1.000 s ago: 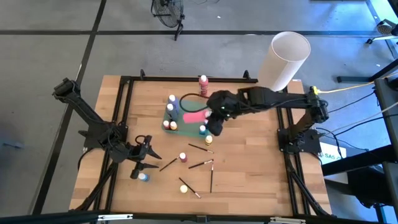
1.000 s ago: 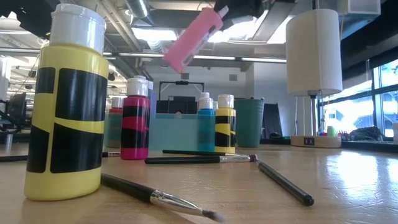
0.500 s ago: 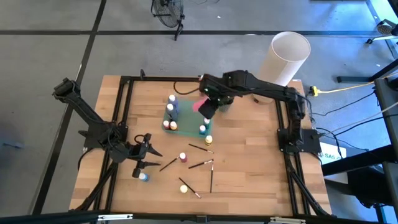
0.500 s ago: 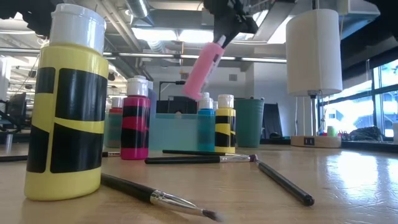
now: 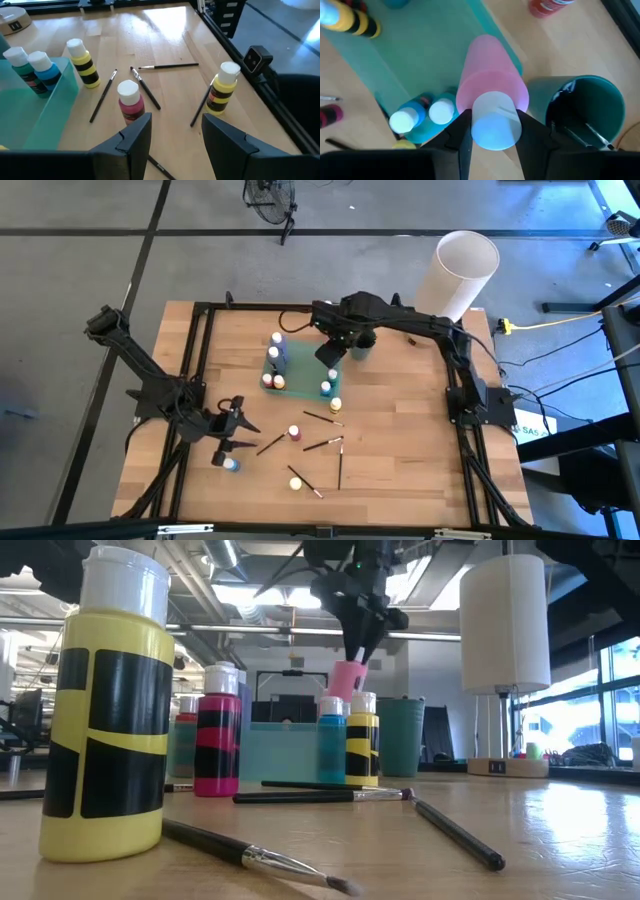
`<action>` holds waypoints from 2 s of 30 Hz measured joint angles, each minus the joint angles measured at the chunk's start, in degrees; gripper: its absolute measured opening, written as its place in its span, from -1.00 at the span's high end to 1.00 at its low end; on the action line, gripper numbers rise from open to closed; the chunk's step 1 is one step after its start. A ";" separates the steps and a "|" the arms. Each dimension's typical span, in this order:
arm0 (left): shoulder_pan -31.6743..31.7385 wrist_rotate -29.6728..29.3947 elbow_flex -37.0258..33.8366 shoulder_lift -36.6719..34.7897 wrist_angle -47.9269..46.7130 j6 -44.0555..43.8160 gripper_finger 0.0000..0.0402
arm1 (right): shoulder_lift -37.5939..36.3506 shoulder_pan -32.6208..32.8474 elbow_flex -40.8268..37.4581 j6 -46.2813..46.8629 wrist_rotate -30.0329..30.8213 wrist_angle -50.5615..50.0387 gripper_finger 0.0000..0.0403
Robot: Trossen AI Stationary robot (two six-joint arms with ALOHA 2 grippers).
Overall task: Pick & Place Paint Supplies
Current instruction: Put the big light pink bottle into the green bin
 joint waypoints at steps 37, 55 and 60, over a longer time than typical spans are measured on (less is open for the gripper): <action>0.00 -2.71 0.00 7.99 2.18 2.22 0.16 | 4.32 -6.33 -0.04 7.06 -9.47 -0.24 0.41; 0.00 -2.56 0.00 7.99 2.17 2.17 0.16 | 5.27 -6.86 0.15 9.56 -10.84 0.25 0.29; 0.00 -2.53 0.00 7.99 2.17 2.17 0.16 | 5.34 -6.91 0.11 9.58 -10.77 2.65 0.13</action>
